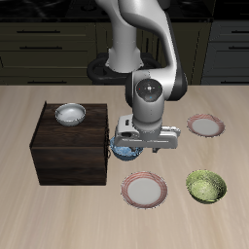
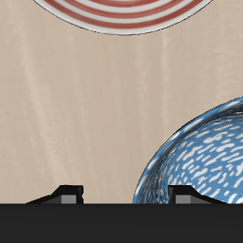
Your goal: Place the blue bowl onto the plate that is on the left side of the table
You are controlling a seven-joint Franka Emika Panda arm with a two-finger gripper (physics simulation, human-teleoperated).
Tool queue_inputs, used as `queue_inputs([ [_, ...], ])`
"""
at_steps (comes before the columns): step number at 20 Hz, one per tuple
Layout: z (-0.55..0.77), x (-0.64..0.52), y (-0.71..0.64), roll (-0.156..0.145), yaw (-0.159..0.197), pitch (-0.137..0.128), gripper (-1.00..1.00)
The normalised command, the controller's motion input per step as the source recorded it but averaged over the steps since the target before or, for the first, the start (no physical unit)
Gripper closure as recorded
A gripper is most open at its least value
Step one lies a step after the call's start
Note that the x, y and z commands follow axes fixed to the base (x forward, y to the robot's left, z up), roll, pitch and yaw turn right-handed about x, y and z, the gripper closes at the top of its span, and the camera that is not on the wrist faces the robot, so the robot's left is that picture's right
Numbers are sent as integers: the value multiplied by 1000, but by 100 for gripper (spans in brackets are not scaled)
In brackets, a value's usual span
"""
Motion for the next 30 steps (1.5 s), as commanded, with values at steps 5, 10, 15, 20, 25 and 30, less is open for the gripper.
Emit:
queue_inputs([
  [5, 195, -23, -61, -12, 8, -21, 100],
  [10, 358, -109, -3, 8, 16, -44, 100],
  [15, 253, -125, 46, 17, 5, -37, 100],
  [20, 354, -269, 149, 36, 4, -56, 100],
  [25, 372, -293, 114, 25, -5, -68, 100],
  [30, 317, -371, 178, 20, -12, -48, 100],
])
